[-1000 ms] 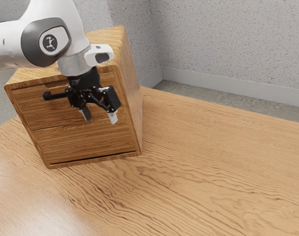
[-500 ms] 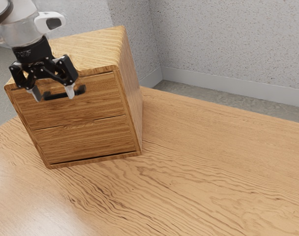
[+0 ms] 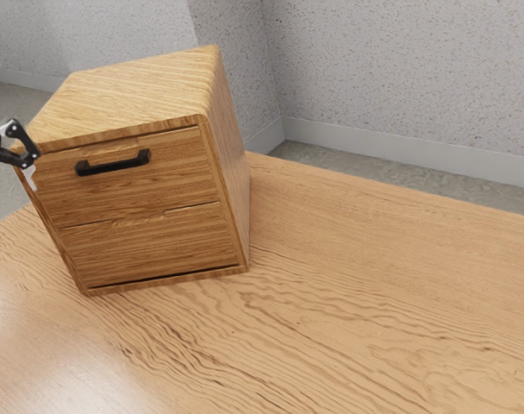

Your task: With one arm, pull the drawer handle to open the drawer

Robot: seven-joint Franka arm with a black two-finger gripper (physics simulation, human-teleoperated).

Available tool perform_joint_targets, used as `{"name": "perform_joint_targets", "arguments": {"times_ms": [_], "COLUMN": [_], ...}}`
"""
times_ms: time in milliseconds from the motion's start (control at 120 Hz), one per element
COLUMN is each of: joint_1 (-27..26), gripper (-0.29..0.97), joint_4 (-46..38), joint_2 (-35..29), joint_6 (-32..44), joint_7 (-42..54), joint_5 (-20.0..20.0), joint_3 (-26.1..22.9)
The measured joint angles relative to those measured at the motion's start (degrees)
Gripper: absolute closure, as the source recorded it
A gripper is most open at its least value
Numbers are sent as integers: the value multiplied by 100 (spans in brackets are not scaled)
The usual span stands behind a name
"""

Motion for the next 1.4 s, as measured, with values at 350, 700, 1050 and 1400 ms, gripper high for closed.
{"name": "perform_joint_targets", "arguments": {"times_ms": [350, 700, 1050, 1400], "joint_1": [1325, 1344, 1664, 1778], "gripper": [0, 0, 0, 0], "joint_4": [-1562, -1781, -2066, -2017], "joint_2": [-768, -730, -595, -335], "joint_6": [2112, 3122, 3788, 3996], "joint_7": [-2351, -4568, -6090, -6950], "joint_5": [255, 297, 301, 345], "joint_3": [-1546, -2000, -2325, -2292]}}
